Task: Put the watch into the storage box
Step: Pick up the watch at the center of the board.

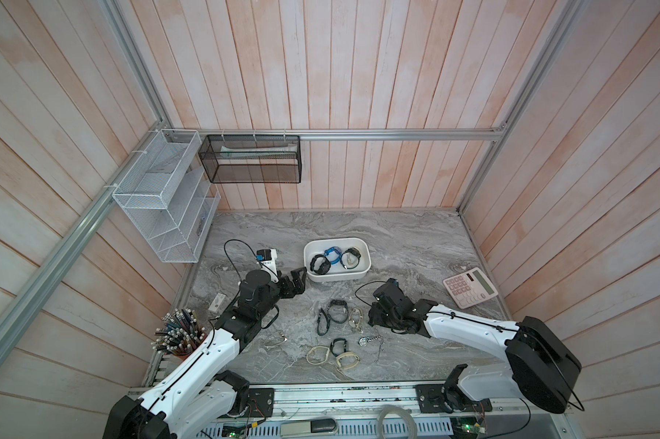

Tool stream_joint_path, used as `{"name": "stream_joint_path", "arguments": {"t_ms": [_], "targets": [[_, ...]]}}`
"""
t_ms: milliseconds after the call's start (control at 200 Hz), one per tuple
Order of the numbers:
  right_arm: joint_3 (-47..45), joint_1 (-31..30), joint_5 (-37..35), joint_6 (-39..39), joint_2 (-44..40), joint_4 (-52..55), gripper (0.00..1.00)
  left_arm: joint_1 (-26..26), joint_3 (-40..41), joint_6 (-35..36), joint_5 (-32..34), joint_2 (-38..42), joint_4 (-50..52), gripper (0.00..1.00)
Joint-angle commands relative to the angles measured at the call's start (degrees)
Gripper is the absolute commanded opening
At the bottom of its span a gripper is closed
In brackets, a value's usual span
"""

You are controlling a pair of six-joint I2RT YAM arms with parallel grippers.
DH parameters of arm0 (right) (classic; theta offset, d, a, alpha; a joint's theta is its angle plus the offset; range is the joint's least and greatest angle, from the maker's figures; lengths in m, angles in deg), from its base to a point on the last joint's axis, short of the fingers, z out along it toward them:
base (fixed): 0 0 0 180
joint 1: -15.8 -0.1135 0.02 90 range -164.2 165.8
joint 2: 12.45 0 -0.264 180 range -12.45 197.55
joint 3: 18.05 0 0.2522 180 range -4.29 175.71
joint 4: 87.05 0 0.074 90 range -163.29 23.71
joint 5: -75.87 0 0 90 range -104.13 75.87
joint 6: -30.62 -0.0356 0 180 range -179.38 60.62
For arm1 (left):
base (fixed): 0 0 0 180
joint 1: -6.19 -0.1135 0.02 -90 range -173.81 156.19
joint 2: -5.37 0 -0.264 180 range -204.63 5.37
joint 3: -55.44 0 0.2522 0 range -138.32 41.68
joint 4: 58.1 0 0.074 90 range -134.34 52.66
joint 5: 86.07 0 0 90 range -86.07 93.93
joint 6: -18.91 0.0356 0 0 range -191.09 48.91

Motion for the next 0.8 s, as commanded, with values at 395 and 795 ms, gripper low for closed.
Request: {"name": "stream_joint_path", "arguments": {"t_ms": [395, 795], "targets": [[2.6, -1.0, -2.8, 0.9, 5.2, 0.7, 0.51, -0.2, 1.4, 0.2, -1.3, 0.3, 0.1, 1.00], [2.5, -1.1, -5.6, 3.3, 3.7, 3.7, 0.35, -0.2, 1.1, -0.2, -2.1, -0.7, -0.5, 1.00]]}}
